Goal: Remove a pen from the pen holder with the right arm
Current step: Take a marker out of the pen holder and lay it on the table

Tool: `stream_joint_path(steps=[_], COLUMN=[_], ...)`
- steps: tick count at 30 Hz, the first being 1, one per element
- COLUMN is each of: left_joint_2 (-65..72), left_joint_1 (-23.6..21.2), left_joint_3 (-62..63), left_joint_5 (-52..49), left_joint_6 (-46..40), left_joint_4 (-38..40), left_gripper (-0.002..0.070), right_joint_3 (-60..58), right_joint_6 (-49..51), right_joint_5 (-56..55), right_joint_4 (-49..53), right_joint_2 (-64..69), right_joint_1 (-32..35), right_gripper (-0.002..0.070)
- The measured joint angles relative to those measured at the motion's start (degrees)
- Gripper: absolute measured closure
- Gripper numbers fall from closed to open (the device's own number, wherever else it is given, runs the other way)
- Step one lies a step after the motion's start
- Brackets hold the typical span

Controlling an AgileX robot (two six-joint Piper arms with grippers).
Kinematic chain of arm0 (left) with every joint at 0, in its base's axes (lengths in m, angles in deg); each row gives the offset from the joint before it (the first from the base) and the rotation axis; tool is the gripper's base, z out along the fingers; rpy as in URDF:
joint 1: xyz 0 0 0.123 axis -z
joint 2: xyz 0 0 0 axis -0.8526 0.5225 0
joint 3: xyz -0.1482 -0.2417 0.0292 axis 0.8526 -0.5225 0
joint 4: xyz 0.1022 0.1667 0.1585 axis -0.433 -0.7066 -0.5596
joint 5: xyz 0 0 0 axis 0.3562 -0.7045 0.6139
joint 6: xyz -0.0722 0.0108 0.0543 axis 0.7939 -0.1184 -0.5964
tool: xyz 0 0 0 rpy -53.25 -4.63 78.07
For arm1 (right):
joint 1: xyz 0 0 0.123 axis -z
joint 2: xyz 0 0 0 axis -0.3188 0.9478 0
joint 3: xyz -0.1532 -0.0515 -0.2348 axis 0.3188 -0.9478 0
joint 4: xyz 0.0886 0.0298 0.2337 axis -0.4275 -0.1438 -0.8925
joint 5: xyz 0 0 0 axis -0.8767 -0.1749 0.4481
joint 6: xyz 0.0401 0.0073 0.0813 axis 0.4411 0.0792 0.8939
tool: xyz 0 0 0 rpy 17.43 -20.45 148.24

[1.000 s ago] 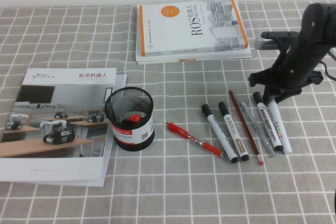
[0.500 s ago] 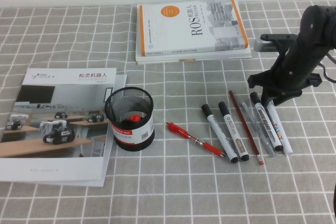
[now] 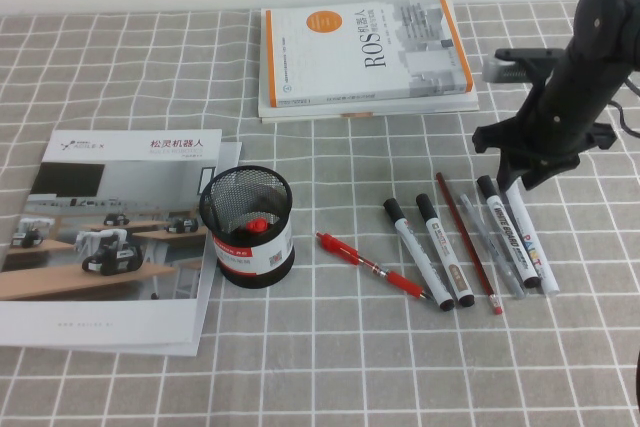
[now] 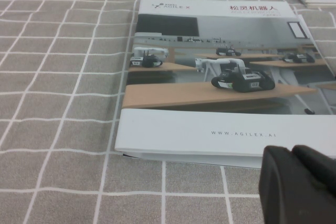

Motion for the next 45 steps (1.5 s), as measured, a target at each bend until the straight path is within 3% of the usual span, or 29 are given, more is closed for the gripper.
stream_joint_path(steps=[4, 8, 15, 18, 28, 39, 45], left_joint_2=[0.0, 0.0, 0.0, 0.0, 0.0, 0.0, 0.0], left_joint_1=[0.0, 0.0, 0.0, 0.0, 0.0, 0.0, 0.0], left_joint_3=[0.0, 0.0, 0.0, 0.0, 0.0, 0.0, 0.0], left_joint_5=[0.0, 0.0, 0.0, 0.0, 0.0, 0.0, 0.0], left_joint_6=[0.0, 0.0, 0.0, 0.0, 0.0, 0.0, 0.0], left_joint_4=[0.0, 0.0, 0.0, 0.0, 0.0, 0.0, 0.0], left_gripper=[0.0678, 0.0678, 0.0678, 0.0678, 0.0678, 0.0678, 0.0678], right_joint_3=[1.9, 1.6, -5.9, -11.4, -29.2, -56.8, -65.7], right_joint_6=[0.0, 0.0, 0.1, 1.2, 2.6, 4.2, 7.3], right_joint_5=[2.6, 3.9, 0.6, -0.8, -1.1, -10.2, -9.5], right_joint_4=[0.7, 2.9, 7.4, 7.5, 7.5, 6.6, 6.0], right_joint_2=[-0.2, -3.5, -21.3, -30.5, -59.0, -94.0, -101.6], right_joint_1=[-0.1, -1.4, -5.8, -7.0, -7.1, -7.1, -7.1], right_gripper=[0.0432, 0.0441, 0.0646, 0.0675, 0.0688, 0.0688, 0.0688])
